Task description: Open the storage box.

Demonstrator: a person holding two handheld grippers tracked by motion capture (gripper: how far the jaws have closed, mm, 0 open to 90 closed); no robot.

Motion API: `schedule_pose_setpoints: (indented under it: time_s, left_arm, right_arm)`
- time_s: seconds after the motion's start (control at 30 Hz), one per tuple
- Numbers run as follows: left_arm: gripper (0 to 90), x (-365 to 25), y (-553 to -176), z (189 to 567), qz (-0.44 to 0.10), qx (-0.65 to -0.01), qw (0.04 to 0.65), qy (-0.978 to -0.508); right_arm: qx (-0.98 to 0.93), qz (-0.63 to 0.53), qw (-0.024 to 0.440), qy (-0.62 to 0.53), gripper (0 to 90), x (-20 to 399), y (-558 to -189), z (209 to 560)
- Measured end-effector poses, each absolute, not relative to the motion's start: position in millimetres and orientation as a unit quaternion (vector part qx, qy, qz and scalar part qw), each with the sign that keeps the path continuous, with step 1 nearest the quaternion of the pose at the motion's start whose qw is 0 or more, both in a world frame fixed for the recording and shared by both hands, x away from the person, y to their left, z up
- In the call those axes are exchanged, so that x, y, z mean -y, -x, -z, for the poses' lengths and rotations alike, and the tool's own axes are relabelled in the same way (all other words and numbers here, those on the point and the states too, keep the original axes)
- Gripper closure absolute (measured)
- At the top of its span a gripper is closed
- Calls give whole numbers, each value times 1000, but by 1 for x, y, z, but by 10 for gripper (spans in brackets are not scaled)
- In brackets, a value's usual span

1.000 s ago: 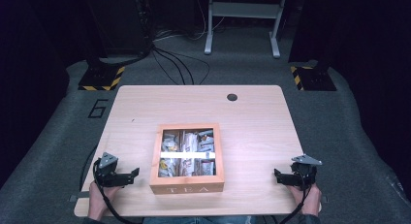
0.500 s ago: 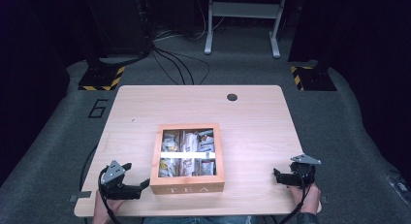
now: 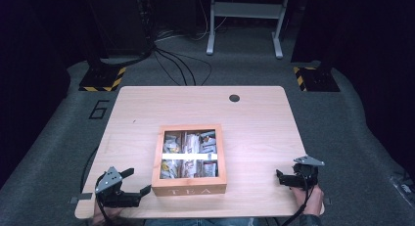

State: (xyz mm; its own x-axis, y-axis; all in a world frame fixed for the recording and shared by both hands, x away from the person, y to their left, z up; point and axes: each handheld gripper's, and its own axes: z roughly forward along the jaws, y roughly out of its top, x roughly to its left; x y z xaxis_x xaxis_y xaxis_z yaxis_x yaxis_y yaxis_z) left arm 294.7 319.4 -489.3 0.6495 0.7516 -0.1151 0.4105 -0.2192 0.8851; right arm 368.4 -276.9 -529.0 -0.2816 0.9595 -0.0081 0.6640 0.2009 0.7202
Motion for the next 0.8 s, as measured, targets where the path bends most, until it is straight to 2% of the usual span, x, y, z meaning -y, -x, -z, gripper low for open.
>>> schedule_pose_setpoints:
  time_s: [0.23,0.63,0.8]
  left_arm:
    - [100,-306,-293,495,-169,-360,483,-780]
    - [340,-291,-293,503,-153,-326,502,-786]
    - [349,-289,-290,503,-166,-327,499,-785]
  right_arm:
    - [-737,-311,238,-551,36,277,-368,529]
    - [-736,-315,240,-550,59,277,-367,529]
    - [-734,-316,241,-551,71,277,-367,529]
